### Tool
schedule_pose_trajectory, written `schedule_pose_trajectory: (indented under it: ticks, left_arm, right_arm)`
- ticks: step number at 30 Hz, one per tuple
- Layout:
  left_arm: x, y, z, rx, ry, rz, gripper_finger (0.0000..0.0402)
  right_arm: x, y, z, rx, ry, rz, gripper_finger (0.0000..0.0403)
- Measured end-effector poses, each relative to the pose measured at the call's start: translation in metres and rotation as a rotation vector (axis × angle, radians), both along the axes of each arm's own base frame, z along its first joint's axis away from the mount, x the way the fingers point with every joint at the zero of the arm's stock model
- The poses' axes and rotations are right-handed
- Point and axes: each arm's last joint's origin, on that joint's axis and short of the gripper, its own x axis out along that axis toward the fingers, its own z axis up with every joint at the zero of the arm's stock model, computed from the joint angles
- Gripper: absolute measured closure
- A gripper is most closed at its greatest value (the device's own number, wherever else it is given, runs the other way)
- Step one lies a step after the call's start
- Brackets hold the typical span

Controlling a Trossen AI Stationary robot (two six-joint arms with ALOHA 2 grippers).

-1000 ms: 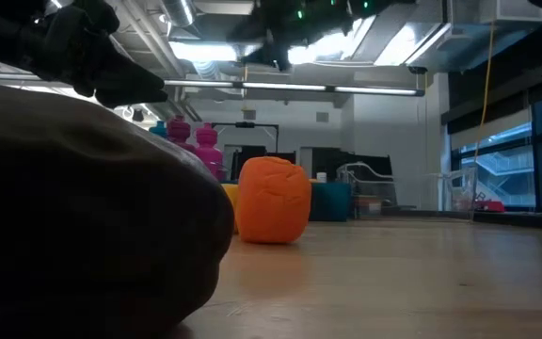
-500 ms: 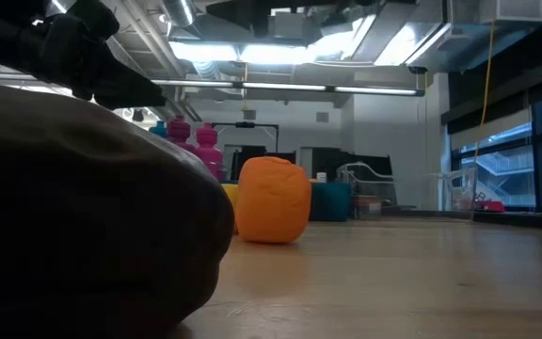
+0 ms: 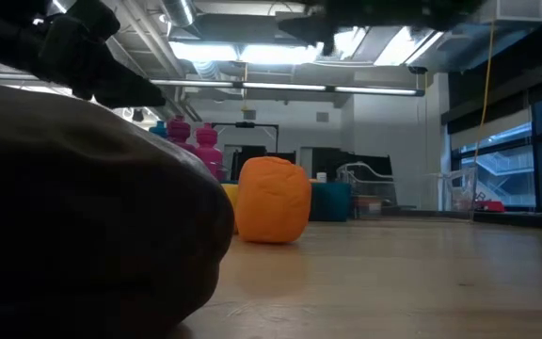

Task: Pick & Place Food Item
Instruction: Put the pomegranate into the blue bin

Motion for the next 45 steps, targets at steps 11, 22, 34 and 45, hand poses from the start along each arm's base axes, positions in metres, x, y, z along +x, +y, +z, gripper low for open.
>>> schedule_pose_trajectory:
  ticks: [11, 22, 34, 45]
  left_arm:
    - [0.002, 0.0, 0.008, 0.017, -0.017, 0.005, 0.0174]
    - [0.002, 0.006, 0.006, -0.04, -0.023, 0.06, 0.0178]
    - [0.021, 0.014, 0.0, -0.084, 0.07, -0.068, 0.018]
    - [0.062, -0.024, 0.041, -0.268, 0.281, -0.389, 0.0178]
  right_arm:
    - [-0.108, 0.011, -0.042, 0.084, -0.014, -0.127, 0.0041]
    - [-0.156, 0.018, -0.093, 0.138, 0.121, -0.08, 0.0041]
    - [-0.144, 0.018, -0.118, 0.219, 0.29, -0.046, 0.0041]
    - [-0.134, 0.025, -0.126, 0.262, 0.316, 0.058, 0.0041]
